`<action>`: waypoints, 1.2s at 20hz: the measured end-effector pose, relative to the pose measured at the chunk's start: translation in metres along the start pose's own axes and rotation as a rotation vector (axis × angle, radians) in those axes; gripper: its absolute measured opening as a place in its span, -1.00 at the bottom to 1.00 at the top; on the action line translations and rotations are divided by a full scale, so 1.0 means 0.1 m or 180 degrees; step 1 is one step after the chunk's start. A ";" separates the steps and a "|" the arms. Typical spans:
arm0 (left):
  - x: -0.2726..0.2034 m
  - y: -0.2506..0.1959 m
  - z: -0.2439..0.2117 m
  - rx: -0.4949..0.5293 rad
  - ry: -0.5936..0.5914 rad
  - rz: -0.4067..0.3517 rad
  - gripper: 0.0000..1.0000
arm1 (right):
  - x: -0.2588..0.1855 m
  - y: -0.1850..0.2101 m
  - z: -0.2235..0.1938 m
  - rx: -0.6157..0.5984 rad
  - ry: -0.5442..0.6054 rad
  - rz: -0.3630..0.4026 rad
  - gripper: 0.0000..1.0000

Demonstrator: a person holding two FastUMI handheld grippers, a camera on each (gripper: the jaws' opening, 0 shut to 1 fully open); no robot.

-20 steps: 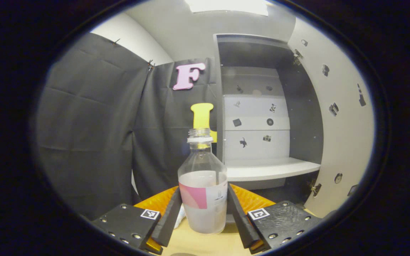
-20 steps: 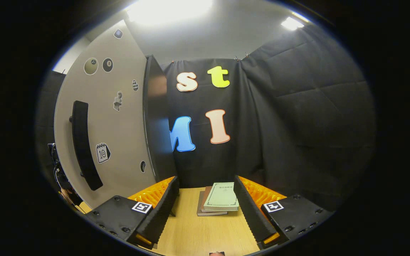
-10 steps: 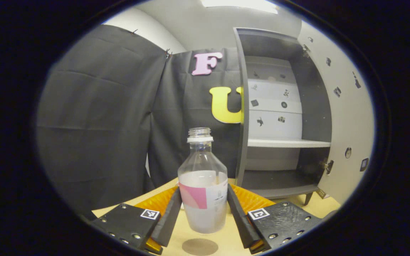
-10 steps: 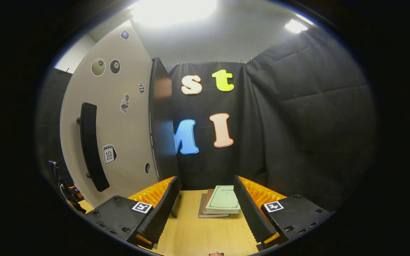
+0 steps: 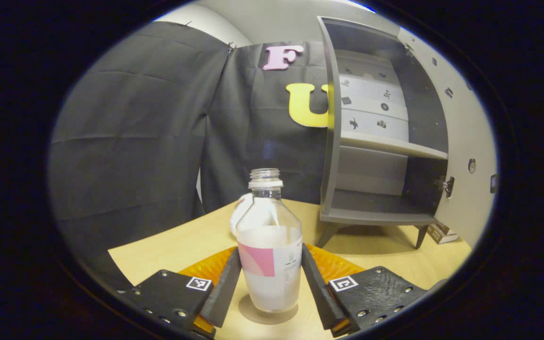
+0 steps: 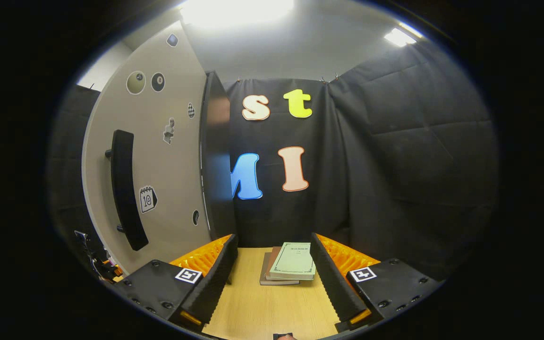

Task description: Open the cabinet door with the right hand, grasp the bottle in the cabinet with the left hand and place it on the coaster, then close the cabinet door with the right hand.

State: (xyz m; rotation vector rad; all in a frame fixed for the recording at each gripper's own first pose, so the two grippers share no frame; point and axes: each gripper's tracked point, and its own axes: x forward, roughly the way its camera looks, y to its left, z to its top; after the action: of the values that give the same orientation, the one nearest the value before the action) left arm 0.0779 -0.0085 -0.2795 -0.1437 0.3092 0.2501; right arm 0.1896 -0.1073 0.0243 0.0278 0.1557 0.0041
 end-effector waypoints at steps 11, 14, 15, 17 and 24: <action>0.01 -0.11 -0.41 -0.0040 0.0043 0.0009 0.46 | 0.16 0.17 -0.06 -0.0091 0.0126 0.0094 0.95; 0.00 -0.13 -0.43 0.0030 0.0120 0.0006 0.48 | 0.20 0.21 -0.07 -0.0088 0.0139 0.0130 0.95; -0.01 -0.12 -0.42 0.0044 0.0128 0.0015 0.46 | 0.22 0.23 -0.08 -0.0084 0.0139 0.0147 0.95; -0.04 -0.11 -0.42 0.0067 0.0163 0.0046 0.48 | 0.23 0.24 -0.10 -0.0081 0.0148 0.0166 0.95; -0.19 -0.12 -0.21 0.0163 0.0058 0.0071 0.59 | 0.27 0.25 -0.16 -0.0012 0.0184 0.0201 0.95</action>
State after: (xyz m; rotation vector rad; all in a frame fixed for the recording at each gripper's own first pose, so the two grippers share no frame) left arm 0.0578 -0.0277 -0.2924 -0.0920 0.3352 0.2628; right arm 0.2133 -0.0815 0.0054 0.0290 0.2124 0.0682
